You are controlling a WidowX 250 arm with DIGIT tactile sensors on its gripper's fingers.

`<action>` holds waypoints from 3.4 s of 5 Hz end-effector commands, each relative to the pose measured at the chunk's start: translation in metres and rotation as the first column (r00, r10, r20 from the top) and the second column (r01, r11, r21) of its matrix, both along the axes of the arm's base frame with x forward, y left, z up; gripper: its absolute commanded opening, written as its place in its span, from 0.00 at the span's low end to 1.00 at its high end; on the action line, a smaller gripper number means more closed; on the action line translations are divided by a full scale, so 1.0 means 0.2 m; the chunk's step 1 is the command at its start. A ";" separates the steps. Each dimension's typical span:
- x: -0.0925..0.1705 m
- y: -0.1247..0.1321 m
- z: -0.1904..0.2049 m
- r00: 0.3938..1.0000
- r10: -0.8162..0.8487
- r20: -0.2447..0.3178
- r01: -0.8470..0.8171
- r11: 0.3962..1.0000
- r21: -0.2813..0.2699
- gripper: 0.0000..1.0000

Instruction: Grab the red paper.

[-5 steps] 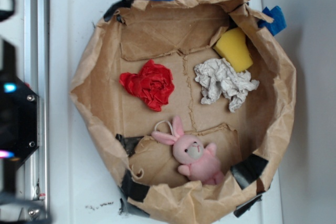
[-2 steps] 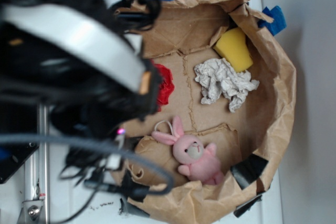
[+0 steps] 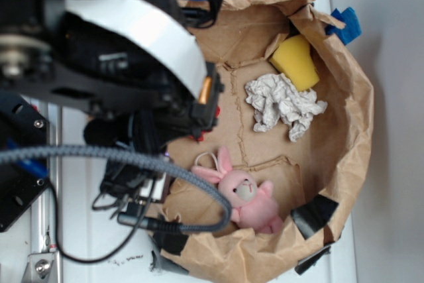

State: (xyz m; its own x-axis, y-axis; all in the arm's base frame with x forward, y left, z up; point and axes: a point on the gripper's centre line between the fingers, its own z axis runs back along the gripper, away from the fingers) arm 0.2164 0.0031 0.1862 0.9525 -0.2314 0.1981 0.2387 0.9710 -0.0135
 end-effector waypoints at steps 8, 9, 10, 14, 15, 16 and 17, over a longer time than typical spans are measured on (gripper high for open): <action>0.09 0.21 -0.53 0.994 -0.081 -0.072 0.086 0.993 0.080 1.00; 0.11 0.20 -0.56 0.995 -0.076 -0.067 0.081 0.993 0.085 1.00; 0.12 0.22 -0.64 0.996 -0.071 -0.049 0.076 0.992 0.099 1.00; 0.13 0.24 -0.59 1.000 -0.026 0.010 0.025 0.996 0.083 0.00; 0.14 0.21 -0.43 0.999 0.005 0.039 -0.007 0.999 0.037 0.00; 0.15 0.19 -0.21 0.996 0.064 0.061 -0.062 0.997 -0.043 0.00; 0.18 0.18 -0.05 0.981 0.190 0.041 -0.184 0.976 -0.114 0.00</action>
State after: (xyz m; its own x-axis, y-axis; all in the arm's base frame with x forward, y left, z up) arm 0.2473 0.0314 0.1593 0.9782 -0.0481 0.2019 0.0753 0.9887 -0.1292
